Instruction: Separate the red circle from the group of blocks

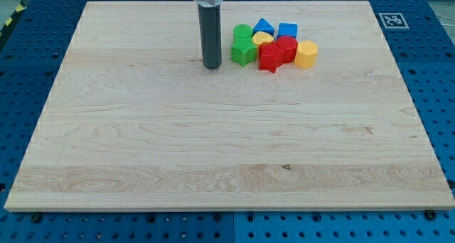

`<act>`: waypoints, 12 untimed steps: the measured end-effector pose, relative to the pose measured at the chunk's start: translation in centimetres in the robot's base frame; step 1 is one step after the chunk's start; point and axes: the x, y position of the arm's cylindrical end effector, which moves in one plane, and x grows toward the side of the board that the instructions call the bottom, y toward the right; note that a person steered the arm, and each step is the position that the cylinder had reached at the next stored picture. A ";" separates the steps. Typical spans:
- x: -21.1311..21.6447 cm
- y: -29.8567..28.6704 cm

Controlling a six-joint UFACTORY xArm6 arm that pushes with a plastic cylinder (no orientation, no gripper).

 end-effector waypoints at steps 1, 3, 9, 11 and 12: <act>1.4 0.4; 4.9 3.7; 10.1 19.7; 10.1 26.4; 9.4 27.1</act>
